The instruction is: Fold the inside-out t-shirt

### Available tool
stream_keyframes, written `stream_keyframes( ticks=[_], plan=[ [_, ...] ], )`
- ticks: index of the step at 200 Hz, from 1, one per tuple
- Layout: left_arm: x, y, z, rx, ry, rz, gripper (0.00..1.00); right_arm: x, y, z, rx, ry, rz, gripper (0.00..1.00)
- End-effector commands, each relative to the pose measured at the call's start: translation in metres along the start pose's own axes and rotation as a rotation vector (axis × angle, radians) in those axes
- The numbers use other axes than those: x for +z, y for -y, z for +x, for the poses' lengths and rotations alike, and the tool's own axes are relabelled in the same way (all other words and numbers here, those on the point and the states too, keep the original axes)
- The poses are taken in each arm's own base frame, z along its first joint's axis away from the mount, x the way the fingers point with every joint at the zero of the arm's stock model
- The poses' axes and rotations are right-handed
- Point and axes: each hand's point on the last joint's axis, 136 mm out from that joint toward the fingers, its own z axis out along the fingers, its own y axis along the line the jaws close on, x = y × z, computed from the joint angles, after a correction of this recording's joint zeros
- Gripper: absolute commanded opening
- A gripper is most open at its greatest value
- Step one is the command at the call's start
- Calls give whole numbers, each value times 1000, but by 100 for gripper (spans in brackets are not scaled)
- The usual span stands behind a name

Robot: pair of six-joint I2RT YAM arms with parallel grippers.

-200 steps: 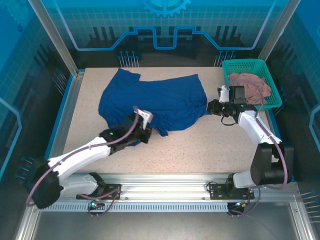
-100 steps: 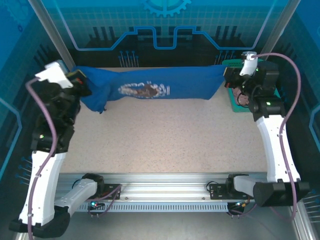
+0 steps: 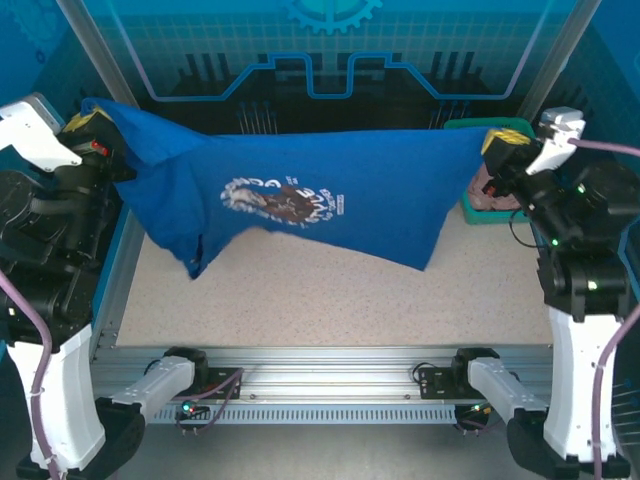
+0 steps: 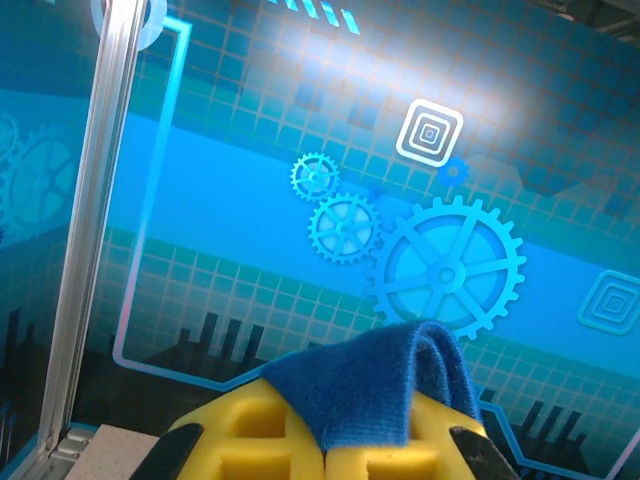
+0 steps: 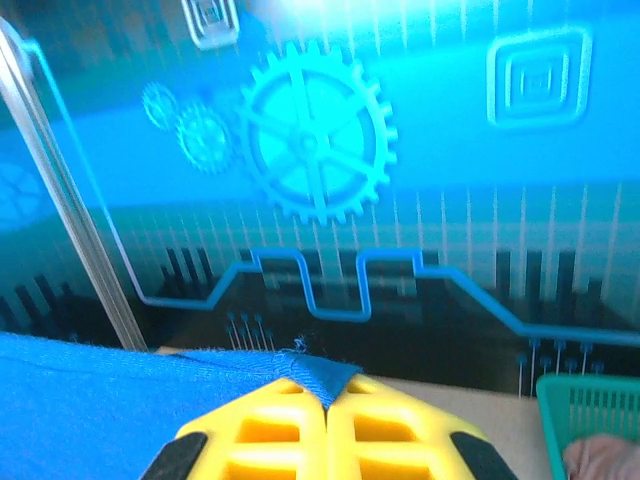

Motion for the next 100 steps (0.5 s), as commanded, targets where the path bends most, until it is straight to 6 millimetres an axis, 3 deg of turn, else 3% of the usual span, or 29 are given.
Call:
stream_keyframes(
  ticks=[1,22,58,78,100],
  plan=[
    [22,-4,11,77,-39,-30,0,-5,2,-7,-2,12,22,0],
    [61,-11,39,119,-114,-75,0,19,19,5,-3,-31,65,0],
    [130,-11,80,131,-188,-79,0,81,54,21,7,-73,127,0],
    [165,-6,79,125,-174,-61,0,115,65,15,28,-74,124,0],
    [191,6,62,113,-126,-25,0,143,66,1,58,-63,83,0]
  ],
)
